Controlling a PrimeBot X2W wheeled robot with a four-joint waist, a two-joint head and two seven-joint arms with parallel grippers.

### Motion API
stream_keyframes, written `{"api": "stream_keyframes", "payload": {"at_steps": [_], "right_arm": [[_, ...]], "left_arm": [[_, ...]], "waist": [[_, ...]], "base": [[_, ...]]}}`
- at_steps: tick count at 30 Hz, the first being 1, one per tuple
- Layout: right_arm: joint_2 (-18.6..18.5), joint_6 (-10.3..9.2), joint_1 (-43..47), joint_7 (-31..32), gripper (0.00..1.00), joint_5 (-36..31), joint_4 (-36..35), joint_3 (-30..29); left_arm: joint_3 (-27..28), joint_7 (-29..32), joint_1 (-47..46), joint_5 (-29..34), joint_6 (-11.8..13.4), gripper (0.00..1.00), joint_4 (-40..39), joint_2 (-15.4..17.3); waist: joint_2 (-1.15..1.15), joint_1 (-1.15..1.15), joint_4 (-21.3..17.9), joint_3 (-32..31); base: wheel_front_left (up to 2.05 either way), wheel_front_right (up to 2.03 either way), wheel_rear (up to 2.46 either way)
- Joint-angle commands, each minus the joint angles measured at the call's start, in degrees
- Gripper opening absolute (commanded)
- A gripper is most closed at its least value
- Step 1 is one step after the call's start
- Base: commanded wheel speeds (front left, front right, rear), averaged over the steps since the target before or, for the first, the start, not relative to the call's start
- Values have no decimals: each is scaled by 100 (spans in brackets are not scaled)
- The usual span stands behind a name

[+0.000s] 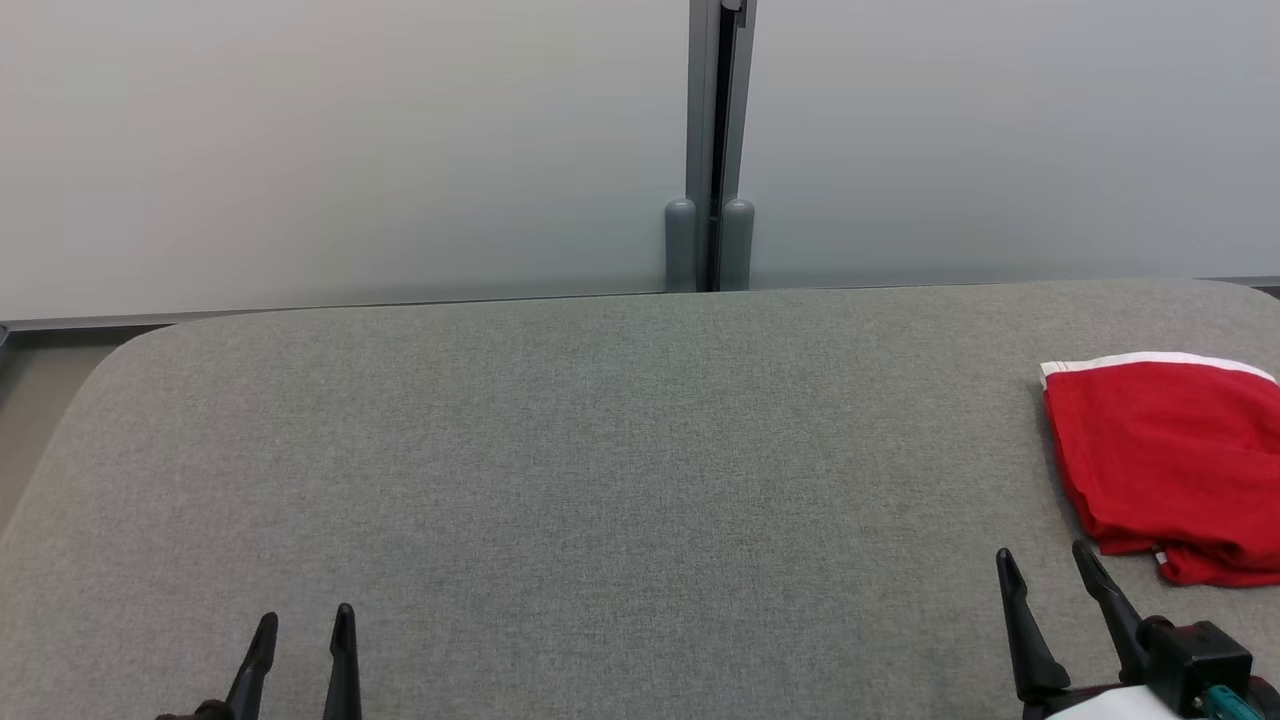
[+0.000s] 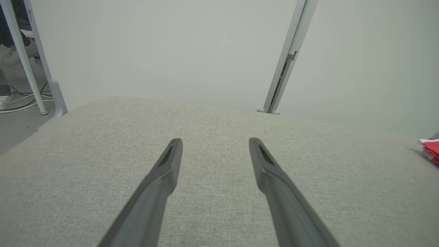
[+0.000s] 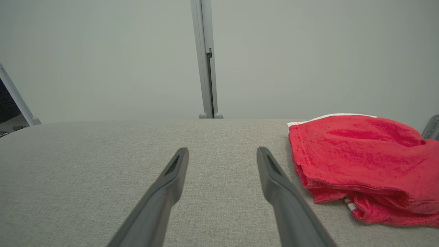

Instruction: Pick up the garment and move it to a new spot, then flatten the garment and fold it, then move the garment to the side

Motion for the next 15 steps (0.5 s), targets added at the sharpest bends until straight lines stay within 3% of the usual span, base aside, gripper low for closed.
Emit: {"api": "stream_keyframes", "payload": {"at_steps": [1,6,15], "right_arm": [[0,0,0,0,0,8,3,1],[67,0,91,53,0,80,228,24],[56,0,-39,318,0,1124,187,-63]], "left_arm": [[-8,-1,-1,-1,-14,0,8,1],[-13,33,53,-66,-14,0,246,-73],[42,303,-167,-1017,-27,0,252,-60]], "waist": [[0,0,-4,-1],[0,0,-6,1],[0,0,-10,15]], "base": [[0,0,0],[0,0,0],[0,0,0]]}}
